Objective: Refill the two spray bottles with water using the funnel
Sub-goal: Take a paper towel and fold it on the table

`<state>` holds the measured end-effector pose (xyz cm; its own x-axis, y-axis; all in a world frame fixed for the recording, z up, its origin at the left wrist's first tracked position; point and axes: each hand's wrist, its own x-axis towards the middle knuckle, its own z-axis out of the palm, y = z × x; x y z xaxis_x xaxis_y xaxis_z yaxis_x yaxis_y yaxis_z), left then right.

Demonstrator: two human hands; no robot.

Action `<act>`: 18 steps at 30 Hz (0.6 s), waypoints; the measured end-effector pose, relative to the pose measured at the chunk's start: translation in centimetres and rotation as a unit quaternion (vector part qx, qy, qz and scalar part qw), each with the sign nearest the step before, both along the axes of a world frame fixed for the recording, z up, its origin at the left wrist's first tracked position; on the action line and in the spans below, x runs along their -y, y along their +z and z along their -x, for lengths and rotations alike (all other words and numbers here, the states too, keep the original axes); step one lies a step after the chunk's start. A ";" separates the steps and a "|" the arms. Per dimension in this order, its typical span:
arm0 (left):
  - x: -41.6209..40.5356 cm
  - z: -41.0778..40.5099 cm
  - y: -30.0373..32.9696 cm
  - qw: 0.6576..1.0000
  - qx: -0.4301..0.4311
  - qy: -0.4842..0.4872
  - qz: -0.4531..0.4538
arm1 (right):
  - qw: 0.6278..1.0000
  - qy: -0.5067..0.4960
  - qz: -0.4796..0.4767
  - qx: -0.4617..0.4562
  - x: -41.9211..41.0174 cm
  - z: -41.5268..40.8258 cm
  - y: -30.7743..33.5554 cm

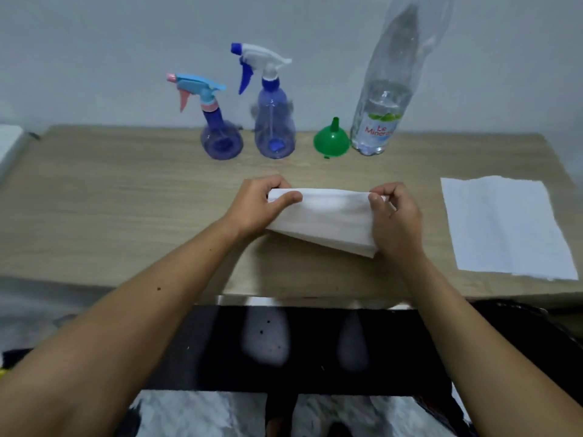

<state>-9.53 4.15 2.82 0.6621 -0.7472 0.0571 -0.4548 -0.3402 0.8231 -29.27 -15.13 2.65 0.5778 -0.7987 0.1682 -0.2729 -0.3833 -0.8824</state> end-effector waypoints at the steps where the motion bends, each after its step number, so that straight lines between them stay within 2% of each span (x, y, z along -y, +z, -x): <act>1: -1.5 0.0 -0.5 1.000 -0.017 0.021 0.004 | 1.000 0.021 0.008 -0.004 -0.9 -0.5 -0.4; 7: -7.3 0.7 -1.3 0.995 -0.025 0.093 -0.002 | 0.996 0.074 0.051 -0.020 -4.4 -1.9 -1.8; 11: -8.5 1.1 -1.1 0.992 0.076 0.087 -0.045 | 0.992 0.085 0.083 -0.037 -5.4 -1.2 -2.4; 14: -9.1 1.3 -1.2 0.973 0.180 0.097 -0.107 | 0.989 0.100 0.101 -0.049 -6.0 -0.8 -2.6; 18: -9.7 1.7 -1.8 0.962 0.214 0.114 -0.126 | 0.984 0.112 0.126 -0.059 -6.1 -0.6 -3.0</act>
